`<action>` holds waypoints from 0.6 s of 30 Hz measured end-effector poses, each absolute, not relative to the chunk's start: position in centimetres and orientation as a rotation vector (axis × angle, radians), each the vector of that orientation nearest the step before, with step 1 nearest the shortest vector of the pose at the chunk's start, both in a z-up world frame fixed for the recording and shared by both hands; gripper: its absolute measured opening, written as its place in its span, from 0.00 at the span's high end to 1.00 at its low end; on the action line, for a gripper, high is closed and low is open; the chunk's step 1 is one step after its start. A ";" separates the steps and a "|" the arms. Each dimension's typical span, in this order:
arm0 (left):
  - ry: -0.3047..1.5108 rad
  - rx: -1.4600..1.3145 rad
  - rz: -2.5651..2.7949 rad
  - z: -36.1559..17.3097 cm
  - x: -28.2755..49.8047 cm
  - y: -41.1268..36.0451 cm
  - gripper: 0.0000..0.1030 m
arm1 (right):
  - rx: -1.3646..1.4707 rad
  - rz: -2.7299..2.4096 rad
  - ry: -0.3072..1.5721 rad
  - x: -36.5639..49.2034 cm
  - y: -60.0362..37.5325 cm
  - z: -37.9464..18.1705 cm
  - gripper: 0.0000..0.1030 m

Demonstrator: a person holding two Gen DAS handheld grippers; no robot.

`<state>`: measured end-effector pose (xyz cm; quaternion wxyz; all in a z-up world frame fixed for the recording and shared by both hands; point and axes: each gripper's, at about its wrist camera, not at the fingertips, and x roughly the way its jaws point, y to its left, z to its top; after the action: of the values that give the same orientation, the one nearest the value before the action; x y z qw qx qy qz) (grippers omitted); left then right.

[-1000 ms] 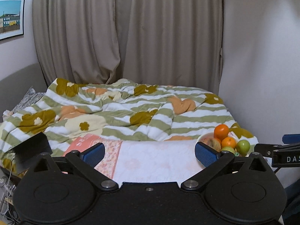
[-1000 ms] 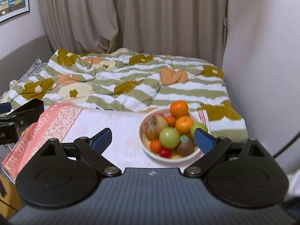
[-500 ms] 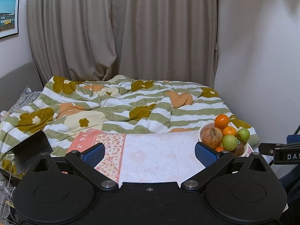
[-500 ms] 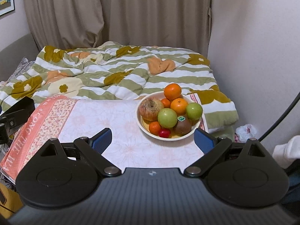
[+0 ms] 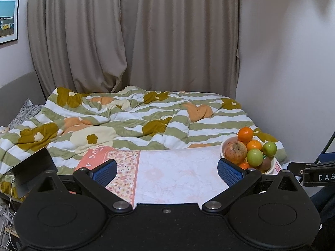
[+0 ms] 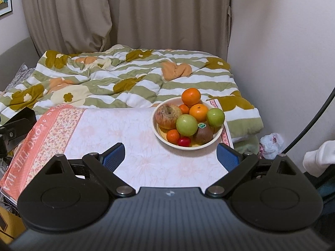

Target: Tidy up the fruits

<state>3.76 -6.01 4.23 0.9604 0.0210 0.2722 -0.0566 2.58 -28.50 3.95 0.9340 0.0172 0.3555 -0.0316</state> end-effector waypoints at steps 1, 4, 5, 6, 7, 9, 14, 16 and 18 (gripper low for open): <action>0.552 0.043 -0.115 4.2 3.8 -6.0 0.00 | 0.036 -0.063 0.727 2.6 -28.5 3.9 0.00; 0.551 0.044 -0.114 4.2 3.8 -6.0 0.00 | 0.034 -0.063 0.728 2.6 -28.5 3.9 0.00; 0.550 0.044 -0.114 4.2 3.7 -6.0 0.00 | 0.033 -0.062 0.728 2.5 -28.4 3.9 0.00; 0.549 0.044 -0.114 4.3 3.7 -5.8 0.00 | 0.033 -0.062 0.727 2.5 -28.4 4.0 0.00; 0.549 0.044 -0.114 4.3 3.7 -5.8 0.00 | 0.034 -0.062 0.727 2.5 -28.4 3.9 0.00; 0.549 0.044 -0.113 4.3 3.6 -5.8 0.00 | 0.035 -0.062 0.726 2.4 -28.3 3.9 0.00; 0.548 0.046 -0.112 4.4 3.6 -5.5 0.00 | 0.035 -0.060 0.725 2.4 -28.2 4.0 0.00; 0.548 0.046 -0.111 4.5 3.6 -5.4 0.00 | 0.033 -0.058 0.725 2.3 -28.0 4.0 0.00; 0.550 0.044 -0.111 4.6 3.6 -5.1 0.00 | 0.033 -0.058 0.725 2.3 -27.9 4.0 0.00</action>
<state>3.64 -5.12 4.58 0.9606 0.0218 0.2716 -0.0549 2.30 -27.92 4.03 0.9344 0.0162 0.3548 -0.0283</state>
